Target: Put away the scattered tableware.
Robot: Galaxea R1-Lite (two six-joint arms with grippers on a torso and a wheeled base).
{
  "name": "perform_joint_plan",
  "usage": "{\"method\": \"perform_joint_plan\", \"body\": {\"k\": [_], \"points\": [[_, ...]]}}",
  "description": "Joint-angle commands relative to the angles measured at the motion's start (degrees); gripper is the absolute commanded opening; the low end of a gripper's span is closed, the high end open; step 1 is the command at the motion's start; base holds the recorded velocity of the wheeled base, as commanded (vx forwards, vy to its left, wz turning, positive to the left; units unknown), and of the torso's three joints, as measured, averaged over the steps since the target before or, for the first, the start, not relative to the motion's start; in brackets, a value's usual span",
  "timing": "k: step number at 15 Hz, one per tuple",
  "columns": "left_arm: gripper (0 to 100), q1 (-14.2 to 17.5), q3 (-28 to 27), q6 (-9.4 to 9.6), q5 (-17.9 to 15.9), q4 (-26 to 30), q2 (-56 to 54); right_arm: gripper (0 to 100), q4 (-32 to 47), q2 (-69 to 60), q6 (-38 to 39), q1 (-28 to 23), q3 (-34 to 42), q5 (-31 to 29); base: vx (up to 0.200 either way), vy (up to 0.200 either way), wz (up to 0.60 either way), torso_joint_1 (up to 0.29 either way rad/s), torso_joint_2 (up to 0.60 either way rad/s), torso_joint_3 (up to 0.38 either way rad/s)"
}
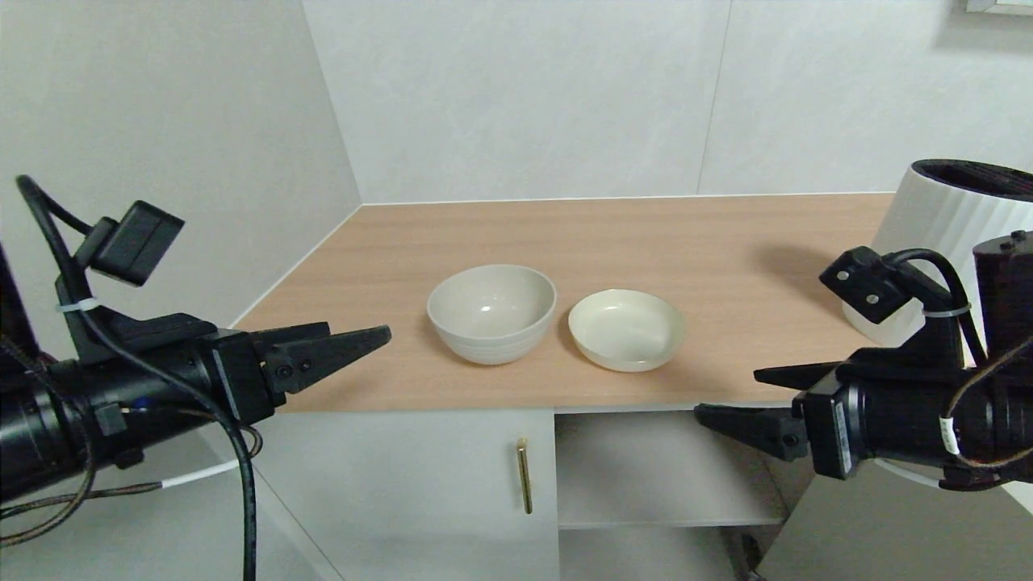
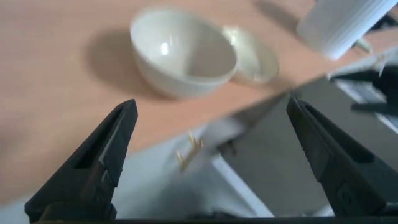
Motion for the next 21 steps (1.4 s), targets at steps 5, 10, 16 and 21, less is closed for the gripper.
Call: {"method": "perform_joint_plan", "body": {"k": [5,10,16,21], "points": [[100,-3.08,-11.82,-8.19,-0.21,19.21,3.79,100,0.31,12.79,13.33,0.29,-11.94,-16.80,0.000,0.000,0.00,0.000,0.00,0.000],[100,-4.75,-16.91,-22.87,1.55,18.86,10.99,100,-0.04,21.76,19.40,0.11,-18.36,-26.20,0.000,0.000,0.00,0.000,0.00,0.000],[100,-7.74,-19.90,-27.44,11.66,16.93,20.13,100,-1.45,22.11,20.19,-0.33,-18.18,-26.11,0.000,0.000,0.00,0.000,0.00,0.000],[100,-7.74,-19.90,-31.83,15.88,9.90,24.18,100,-1.45,21.84,20.28,-0.24,-17.74,-26.11,0.000,0.000,0.00,0.000,0.00,0.000]]}}
